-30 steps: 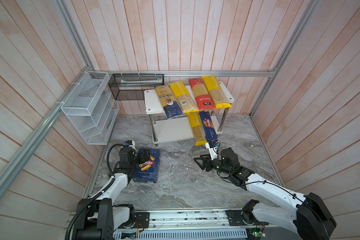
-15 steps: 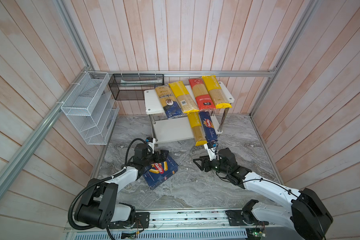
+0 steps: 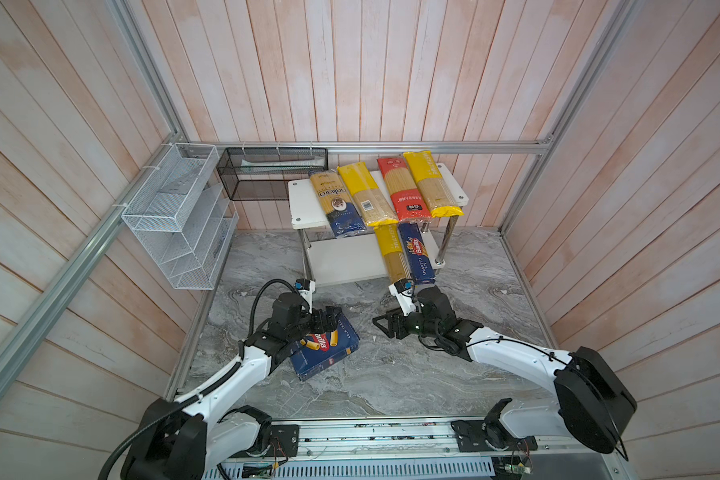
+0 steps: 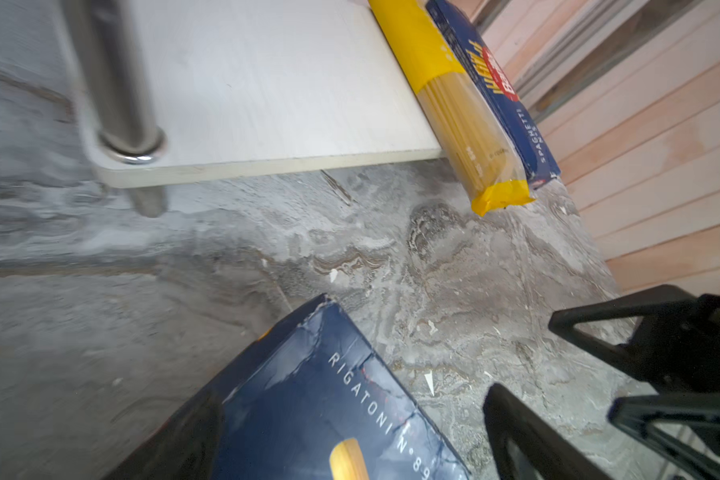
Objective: Place and organize the pasta boxes and bags onto the shelf
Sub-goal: 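Grasp the blue rigatoni box with the left gripper while the right grips its other end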
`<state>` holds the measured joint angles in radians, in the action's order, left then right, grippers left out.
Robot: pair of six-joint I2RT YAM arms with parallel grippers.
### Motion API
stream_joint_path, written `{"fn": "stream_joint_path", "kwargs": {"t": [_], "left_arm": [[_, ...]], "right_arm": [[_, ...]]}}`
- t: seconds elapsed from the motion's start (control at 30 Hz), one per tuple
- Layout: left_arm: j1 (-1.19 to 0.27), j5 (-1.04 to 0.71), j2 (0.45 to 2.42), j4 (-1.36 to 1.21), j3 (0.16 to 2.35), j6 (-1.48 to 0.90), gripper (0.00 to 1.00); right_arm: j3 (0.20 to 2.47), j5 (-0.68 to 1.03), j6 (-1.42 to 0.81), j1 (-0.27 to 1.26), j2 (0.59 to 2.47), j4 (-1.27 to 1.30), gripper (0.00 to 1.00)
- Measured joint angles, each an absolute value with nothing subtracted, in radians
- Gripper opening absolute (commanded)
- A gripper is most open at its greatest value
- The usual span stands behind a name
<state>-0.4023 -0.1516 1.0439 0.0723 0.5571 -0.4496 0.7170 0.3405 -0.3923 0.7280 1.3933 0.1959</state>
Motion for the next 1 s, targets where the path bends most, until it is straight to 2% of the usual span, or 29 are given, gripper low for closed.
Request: {"fn": "stream_joint_path", "kwargs": {"t": [0.17,0.4,0.77,1.0], "left_arm": [[-0.402,-0.049,0.823,0.275,0.554,-0.552,1.0],[-0.407,-0.009,0.599,0.445,0.446,-0.683,1.0],[-0.455,0.056,0.629,0.5,0.418,-0.76,1.0],[-0.495,0.152,0.579,0.564,0.419,-0.828,1.0]], "right_arm": [[0.792,0.377,-0.373,0.765,1.514,0.223,0.66],[0.847,0.395,-0.339,0.816,1.596,0.224,0.67],[0.87,0.429,-0.332,0.819,1.666,0.239,0.67],[0.905,0.454,-0.333,0.838,1.729,0.257,0.67]]}}
